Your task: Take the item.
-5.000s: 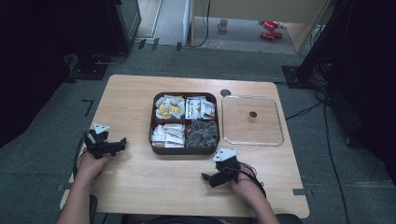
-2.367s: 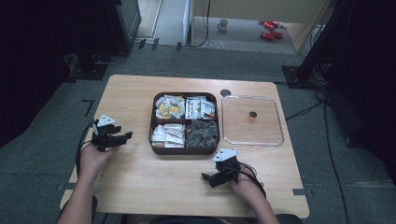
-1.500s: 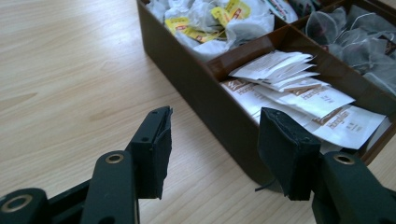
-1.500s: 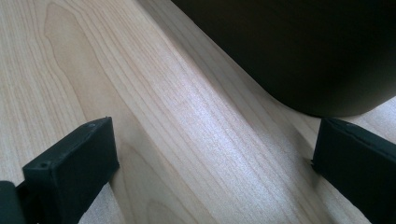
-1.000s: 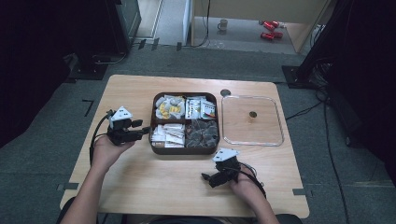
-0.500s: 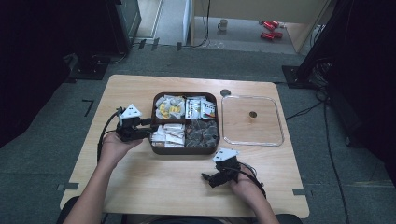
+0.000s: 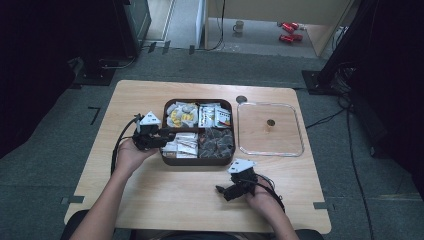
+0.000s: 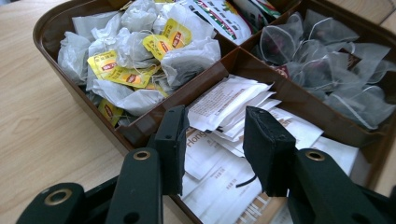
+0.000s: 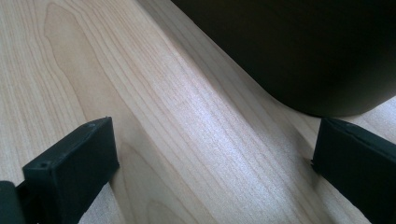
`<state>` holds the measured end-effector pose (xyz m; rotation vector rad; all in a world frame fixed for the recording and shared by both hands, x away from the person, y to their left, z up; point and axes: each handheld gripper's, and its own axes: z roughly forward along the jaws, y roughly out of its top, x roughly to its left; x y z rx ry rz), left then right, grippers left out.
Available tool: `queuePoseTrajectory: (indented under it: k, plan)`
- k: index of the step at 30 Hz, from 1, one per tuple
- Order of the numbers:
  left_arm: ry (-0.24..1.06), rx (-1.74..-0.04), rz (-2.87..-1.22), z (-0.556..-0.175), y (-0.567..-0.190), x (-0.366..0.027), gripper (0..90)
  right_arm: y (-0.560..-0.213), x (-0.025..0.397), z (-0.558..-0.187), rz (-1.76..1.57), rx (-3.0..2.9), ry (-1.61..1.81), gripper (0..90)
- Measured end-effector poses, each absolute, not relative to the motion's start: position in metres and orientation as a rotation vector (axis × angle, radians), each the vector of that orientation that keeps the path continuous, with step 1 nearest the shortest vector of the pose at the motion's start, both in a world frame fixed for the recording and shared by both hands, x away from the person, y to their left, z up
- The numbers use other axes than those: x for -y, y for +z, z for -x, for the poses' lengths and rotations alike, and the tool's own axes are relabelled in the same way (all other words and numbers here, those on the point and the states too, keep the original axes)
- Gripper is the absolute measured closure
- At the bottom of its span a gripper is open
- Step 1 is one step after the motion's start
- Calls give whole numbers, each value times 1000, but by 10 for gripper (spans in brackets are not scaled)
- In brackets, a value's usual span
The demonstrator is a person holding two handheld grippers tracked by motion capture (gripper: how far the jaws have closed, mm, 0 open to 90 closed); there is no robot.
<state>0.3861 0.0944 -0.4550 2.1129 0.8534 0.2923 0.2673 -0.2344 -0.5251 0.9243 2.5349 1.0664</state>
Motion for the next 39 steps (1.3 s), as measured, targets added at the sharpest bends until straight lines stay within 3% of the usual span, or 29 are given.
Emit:
queuePoseTrajectory:
  k: [39]
  plan:
    - [329,-789,-2182,-411,-479,-67,683,-525,234,-265,-942,-2523,1065,0]
